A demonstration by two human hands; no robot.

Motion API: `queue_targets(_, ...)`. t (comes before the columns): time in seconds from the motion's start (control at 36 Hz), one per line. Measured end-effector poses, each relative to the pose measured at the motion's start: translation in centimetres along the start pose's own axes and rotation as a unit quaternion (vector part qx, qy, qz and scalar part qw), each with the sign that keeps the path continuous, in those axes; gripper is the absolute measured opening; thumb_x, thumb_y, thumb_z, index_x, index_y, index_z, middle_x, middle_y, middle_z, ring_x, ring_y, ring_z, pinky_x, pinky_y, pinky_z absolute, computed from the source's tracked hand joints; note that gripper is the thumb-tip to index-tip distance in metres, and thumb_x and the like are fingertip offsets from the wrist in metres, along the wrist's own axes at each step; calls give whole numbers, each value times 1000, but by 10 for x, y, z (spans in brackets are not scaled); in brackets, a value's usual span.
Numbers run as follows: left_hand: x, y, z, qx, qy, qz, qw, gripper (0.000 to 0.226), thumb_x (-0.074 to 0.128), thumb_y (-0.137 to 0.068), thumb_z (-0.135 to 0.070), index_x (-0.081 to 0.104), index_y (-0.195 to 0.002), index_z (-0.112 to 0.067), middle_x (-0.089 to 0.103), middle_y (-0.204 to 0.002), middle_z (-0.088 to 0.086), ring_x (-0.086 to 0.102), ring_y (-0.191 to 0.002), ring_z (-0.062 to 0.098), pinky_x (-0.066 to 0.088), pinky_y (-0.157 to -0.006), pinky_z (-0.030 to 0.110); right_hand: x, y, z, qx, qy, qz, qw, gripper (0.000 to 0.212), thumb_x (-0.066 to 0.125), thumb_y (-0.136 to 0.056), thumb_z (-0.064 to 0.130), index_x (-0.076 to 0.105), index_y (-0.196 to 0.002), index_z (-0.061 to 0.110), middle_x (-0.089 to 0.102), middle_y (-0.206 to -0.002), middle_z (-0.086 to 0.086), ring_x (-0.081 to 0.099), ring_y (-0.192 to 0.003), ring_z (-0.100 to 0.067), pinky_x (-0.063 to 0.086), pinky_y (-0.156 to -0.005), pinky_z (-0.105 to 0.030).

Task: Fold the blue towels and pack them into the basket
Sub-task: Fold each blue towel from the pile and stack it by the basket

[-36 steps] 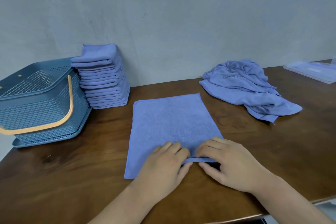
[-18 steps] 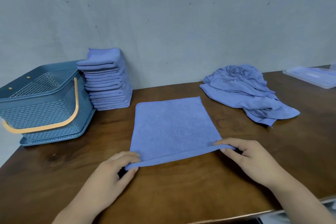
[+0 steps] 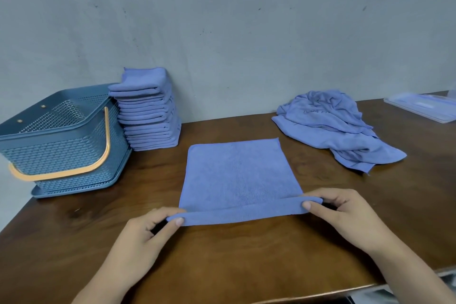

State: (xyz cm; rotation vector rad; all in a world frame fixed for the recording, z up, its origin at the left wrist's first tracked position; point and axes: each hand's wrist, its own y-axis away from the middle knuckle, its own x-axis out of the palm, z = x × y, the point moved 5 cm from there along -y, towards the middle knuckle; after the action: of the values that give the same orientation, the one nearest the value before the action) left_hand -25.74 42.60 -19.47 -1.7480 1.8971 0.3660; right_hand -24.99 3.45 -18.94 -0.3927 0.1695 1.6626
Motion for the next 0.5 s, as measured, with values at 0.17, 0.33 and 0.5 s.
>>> queue_targets(0.17, -5, -20, -11, 39, 70, -9, 997, 31, 62, -99, -45, 76, -112, -20, 76, -102, 4, 69, -97, 31, 49, -94, 50, -3, -18, 4, -17, -30, -17, 999, 15, 65, -101, 20, 79, -100, 13, 75, -97, -6, 71, -98, -24, 50, -95, -37)
queue_targets(0.33, -10, -83, -8, -18, 222, -23, 975, 43, 69, -91, -45, 69, -100, -3, 63, -88, 15, 53, -80, 30, 36, -74, 45, -8, -77, 5, 29, -143, -28, 989, 24, 62, -104, 24, 72, -107, 3, 72, -113, -22, 67, -104, -48, 49, -94, -53)
queue_targets(0.5, -1, -167, -9, -102, 290, -32, 951, 24, 62, -104, -24, 75, -111, -4, 76, -116, 21, 71, -114, 42, 50, -106, 58, -1, -152, 8, 99, -204, -47, 973, 23, 62, -106, 25, 79, -113, 11, 78, -118, -12, 73, -115, -34, 52, -108, -54)
